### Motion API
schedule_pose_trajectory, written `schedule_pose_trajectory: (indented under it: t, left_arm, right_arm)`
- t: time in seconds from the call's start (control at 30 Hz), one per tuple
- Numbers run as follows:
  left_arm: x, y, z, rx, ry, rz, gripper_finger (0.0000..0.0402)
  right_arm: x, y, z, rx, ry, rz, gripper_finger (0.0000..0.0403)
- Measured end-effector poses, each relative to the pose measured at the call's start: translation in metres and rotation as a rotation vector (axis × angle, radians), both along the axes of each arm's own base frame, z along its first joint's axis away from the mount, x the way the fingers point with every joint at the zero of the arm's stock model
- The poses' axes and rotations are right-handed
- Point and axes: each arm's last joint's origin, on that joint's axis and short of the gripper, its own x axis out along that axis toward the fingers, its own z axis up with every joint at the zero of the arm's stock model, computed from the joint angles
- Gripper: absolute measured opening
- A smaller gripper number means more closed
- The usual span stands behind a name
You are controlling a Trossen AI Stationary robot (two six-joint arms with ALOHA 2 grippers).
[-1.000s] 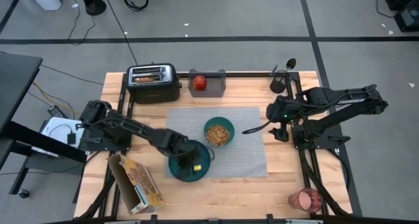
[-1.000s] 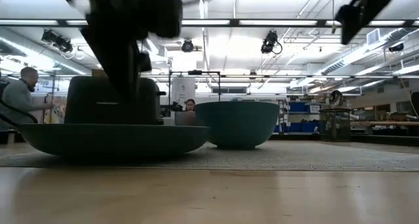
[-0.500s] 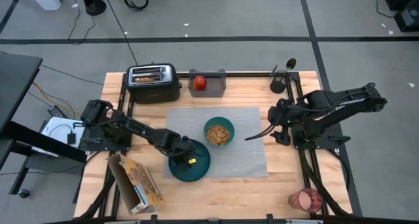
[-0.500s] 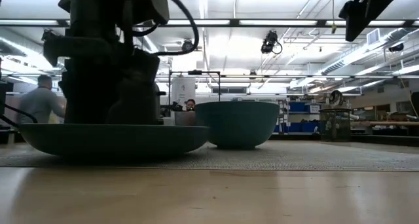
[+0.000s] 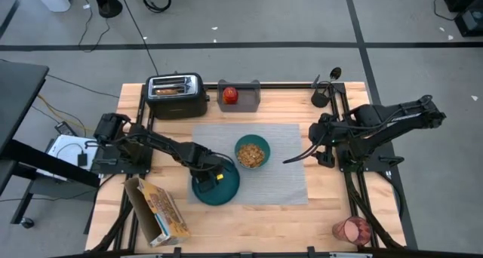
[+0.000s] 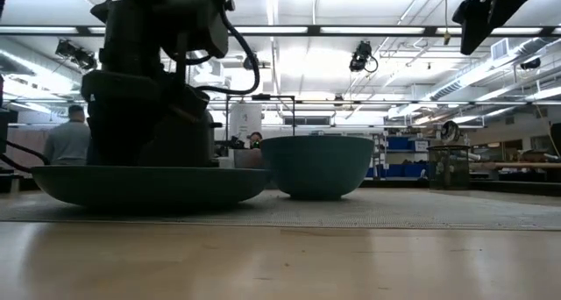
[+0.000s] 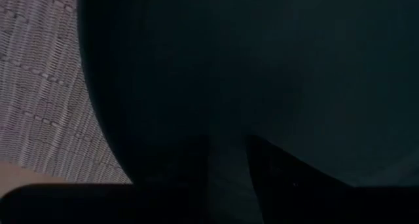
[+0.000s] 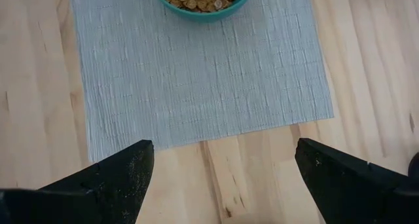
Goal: Arrange a breakfast setting
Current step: Put the blue plate on the bottom left of the placemat, then put the cup of milk top right of the placemat
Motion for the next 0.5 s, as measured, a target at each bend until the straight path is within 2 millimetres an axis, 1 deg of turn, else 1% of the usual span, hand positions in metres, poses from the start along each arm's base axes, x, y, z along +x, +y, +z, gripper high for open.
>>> schedule_pose_trajectory:
  t: [0.13, 0.23, 0.3, 0.4, 0.5]
  left_arm:
    - [0.003, 0.001, 0.004, -0.016, -0.002, 0.005, 0.0114]
    - [0.005, 0.000, 0.015, -0.027, 0.016, 0.002, 0.0114]
    - [0.006, -0.001, 0.030, -0.031, -0.001, 0.001, 0.0114]
    - [0.009, -0.001, 0.056, -0.048, -0.101, 0.000, 0.0114]
    - [0.015, -0.001, 0.081, -0.031, -0.284, 0.005, 0.0114]
  right_arm:
    - [-0.001, 0.004, 0.000, 0.005, 0.001, 0.025, 0.0373]
    - [-0.002, 0.008, 0.003, 0.101, 0.026, -0.001, 0.0373]
    - [0.000, 0.011, 0.014, 0.179, 0.055, -0.060, 0.0373]
    - [0.005, 0.019, 0.033, 0.229, 0.173, -0.083, 0.0372]
    - [0.013, 0.036, 0.049, 0.298, 0.267, -0.053, 0.0368]
